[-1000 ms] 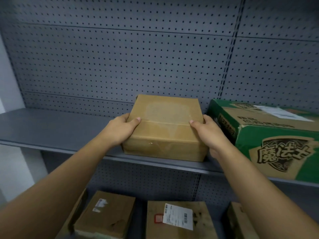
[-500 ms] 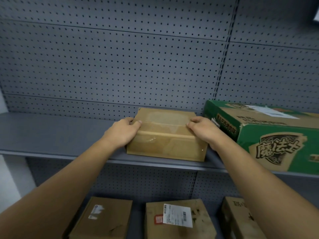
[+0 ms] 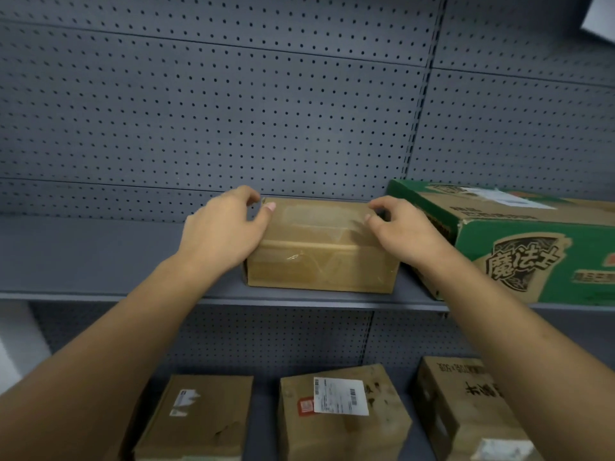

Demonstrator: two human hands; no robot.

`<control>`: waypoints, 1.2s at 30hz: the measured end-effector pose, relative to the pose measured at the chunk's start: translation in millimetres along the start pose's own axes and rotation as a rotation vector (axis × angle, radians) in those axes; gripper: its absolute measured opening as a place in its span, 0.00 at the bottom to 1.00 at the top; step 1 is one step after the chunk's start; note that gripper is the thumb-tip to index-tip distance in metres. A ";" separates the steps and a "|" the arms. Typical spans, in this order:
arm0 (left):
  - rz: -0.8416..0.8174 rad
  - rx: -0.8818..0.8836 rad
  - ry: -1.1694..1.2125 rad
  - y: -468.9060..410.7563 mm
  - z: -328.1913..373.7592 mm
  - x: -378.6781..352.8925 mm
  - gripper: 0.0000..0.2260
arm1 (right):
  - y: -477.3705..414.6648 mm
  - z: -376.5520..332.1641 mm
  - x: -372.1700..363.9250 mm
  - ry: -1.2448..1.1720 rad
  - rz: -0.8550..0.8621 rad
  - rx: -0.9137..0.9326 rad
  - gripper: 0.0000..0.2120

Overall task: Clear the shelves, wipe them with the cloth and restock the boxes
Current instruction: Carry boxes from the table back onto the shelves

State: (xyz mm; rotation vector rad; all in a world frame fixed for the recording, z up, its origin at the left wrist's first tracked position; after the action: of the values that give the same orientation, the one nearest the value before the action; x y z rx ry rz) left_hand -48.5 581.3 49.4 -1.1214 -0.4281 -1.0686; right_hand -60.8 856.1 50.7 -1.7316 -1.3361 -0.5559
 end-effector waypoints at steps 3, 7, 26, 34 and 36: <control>0.022 -0.128 0.007 10.4 30.0 5.2 0.17 | 16.2 -2.9 8.7 0.030 0.007 0.022 0.19; -0.053 -0.249 0.035 26.9 72.4 -7.0 0.14 | 45.6 -2.3 29.2 0.063 0.026 0.038 0.16; -0.388 -0.636 0.291 138.3 340.1 -119.4 0.14 | 248.1 193.8 237.3 0.246 0.230 -0.378 0.17; -0.619 -0.746 0.383 226.9 457.8 -200.9 0.16 | 397.4 321.5 316.2 0.340 0.301 -0.735 0.18; -0.640 -0.767 0.381 250.1 487.6 -218.6 0.16 | 438.0 345.6 332.5 0.343 0.320 -0.823 0.18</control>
State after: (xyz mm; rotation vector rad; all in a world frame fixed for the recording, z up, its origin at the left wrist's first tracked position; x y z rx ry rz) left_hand 168.1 1123.3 -36.6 -1.4333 -0.0455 -2.0812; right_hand 405.3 1300.4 -34.7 -2.2913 -0.5790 -1.2631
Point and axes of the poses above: each hand's wrist, its own y-axis away from the middle knuckle, its own x-axis out of the back of the hand, z = x × y, the point moved 6 cm from there along -y, towards the middle knuckle
